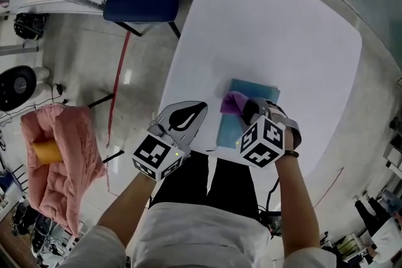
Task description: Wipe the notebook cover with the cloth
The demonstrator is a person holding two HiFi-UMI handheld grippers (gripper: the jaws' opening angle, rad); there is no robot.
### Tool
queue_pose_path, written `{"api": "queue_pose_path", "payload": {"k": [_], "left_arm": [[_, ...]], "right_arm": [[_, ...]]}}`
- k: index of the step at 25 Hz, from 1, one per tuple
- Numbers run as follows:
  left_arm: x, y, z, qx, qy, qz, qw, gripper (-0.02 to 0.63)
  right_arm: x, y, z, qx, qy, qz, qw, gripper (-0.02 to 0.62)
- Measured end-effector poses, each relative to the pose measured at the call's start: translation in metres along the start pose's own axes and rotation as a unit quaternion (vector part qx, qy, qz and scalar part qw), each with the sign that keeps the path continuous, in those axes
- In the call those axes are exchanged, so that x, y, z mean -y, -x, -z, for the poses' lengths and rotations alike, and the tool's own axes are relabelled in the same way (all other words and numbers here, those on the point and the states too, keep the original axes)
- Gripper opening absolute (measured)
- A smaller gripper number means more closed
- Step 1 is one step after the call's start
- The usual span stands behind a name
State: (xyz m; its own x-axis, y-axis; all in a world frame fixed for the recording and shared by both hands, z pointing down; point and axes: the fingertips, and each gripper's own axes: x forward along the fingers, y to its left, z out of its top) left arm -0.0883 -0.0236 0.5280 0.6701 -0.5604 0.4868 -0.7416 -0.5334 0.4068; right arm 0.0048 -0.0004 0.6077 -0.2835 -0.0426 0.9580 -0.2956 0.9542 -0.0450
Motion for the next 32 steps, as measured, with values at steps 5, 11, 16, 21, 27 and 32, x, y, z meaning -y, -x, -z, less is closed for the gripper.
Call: {"api": "queue_pose_path", "payload": {"k": [5, 11, 16, 21, 27, 32], "left_arm": [[0.007, 0.002, 0.003, -0.001, -0.004, 0.005, 1.0, 0.0], [0.012, 0.002, 0.006, -0.002, -0.007, 0.008, 0.9999, 0.0], [0.016, 0.001, 0.008, -0.003, -0.01, 0.011, 0.9999, 0.0], [0.021, 0.0, 0.009, -0.005, -0.012, 0.017, 0.9998, 0.0], [0.028, -0.001, 0.012, -0.005, -0.014, 0.021, 0.9997, 0.0], [0.035, 0.002, 0.013, -0.005, -0.016, 0.022, 0.9996, 0.0]], "right_arm": [[-0.012, 0.001, 0.003, -0.001, -0.002, -0.007, 1.0, 0.107], [-0.025, 0.001, 0.007, -0.001, -0.003, -0.013, 1.0, 0.106], [-0.033, 0.0, 0.01, 0.001, -0.006, -0.017, 1.0, 0.106], [-0.042, 0.001, 0.011, 0.001, -0.008, -0.019, 1.0, 0.106], [-0.062, 0.001, 0.015, 0.002, -0.012, -0.028, 1.0, 0.106], [-0.079, 0.003, 0.021, 0.0, -0.014, -0.037, 0.999, 0.106]]}}
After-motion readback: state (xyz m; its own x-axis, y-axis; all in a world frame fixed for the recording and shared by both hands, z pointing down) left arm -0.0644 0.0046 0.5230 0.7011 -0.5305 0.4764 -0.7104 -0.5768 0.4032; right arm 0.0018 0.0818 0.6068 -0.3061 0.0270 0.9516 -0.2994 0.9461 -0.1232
